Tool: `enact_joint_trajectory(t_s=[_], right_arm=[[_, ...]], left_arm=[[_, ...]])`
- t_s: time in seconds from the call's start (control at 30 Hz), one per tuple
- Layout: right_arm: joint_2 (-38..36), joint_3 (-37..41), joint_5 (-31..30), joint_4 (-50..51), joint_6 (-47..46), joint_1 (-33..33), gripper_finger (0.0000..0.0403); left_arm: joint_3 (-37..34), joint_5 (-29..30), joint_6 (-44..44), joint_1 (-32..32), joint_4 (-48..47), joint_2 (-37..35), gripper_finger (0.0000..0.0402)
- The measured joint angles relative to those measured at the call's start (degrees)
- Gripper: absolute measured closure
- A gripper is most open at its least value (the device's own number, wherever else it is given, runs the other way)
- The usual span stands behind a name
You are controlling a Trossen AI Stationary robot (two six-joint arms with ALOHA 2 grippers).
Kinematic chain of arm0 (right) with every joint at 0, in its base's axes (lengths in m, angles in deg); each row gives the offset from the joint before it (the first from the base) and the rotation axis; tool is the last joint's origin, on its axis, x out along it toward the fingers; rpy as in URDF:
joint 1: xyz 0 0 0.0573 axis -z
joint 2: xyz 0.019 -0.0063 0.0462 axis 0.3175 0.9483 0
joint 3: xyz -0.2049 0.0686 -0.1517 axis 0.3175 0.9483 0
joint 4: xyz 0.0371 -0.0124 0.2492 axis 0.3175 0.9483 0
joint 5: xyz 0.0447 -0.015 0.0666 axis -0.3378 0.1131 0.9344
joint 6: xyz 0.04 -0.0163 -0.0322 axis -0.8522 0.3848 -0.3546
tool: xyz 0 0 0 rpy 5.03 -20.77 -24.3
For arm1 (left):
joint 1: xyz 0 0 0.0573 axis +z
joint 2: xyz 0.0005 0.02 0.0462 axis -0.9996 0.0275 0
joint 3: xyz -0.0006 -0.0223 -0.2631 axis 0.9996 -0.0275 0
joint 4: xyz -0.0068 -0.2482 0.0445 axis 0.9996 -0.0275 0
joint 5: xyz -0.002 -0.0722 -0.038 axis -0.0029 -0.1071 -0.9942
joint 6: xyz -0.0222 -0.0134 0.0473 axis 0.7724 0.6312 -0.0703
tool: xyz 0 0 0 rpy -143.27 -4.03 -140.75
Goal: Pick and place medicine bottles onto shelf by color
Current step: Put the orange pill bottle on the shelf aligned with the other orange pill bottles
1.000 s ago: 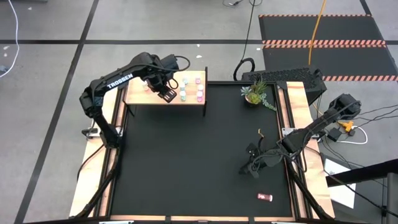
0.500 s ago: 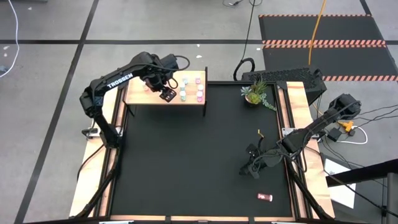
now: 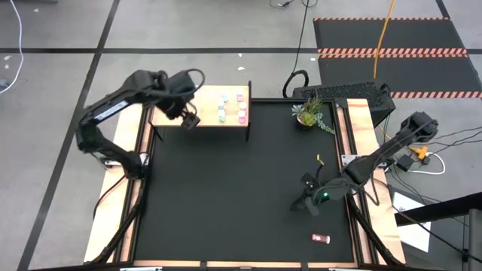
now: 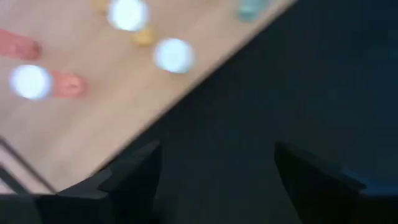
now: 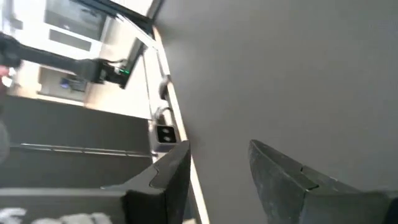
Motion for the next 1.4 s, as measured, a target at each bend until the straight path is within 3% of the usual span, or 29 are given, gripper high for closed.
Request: enact_joint_trajectory(t_s=[0.17, 0.3, 0.43, 0.57, 0.73, 0.87, 1.13, 1.4], right_arm=[[-4.22, -1.11, 0.17, 2.98, 0.9, -1.86, 0.0248], [-3.9, -10.31, 5.87, 23.93, 5.43, -4.89, 0.0248], [1.44, -24.29, 9.75, 47.54, 12.83, -9.43, 0.0248], [9.36, -35.64, 8.79, 58.39, 19.83, -16.31, 0.0248], [19.68, -37.14, 5.09, 56.24, 22.24, -26.53, 0.0239], [25.58, -35.39, 2.54, 55.67, 17.24, -31.13, 0.0217], [28.09, -29.06, -2.39, 45.01, 11.61, -33.09, 0.018], [28.11, -20.61, -1.92, 37.97, 7.87, -32.82, 0.0187]], left_arm=[[0.02, 0.63, 4.78, -13.22, 4.94, -2.6, 0.0089], [0.0, 3.8, 1.86, -24.48, 16.86, -1.61, 0.0089], [0.02, 8.11, -3.93, -33.37, 31.9, 1.25, 0.0089], [0.02, 11.85, -5.64, -39.37, 44.89, 5.45, 0.0089], [0.04, 12.88, -5.49, -43.8, 53.7, 13.05, 0.0089], [0.04, 13.02, -3.23, -46.04, 56.79, 19.44, 0.0089], [0.0, 12.01, -2.08, -48.28, 63.78, 28.63, 0.0089], [0.0, 12.0, -1.18, -48.62, 65.15, 29.9, 0.0089]])
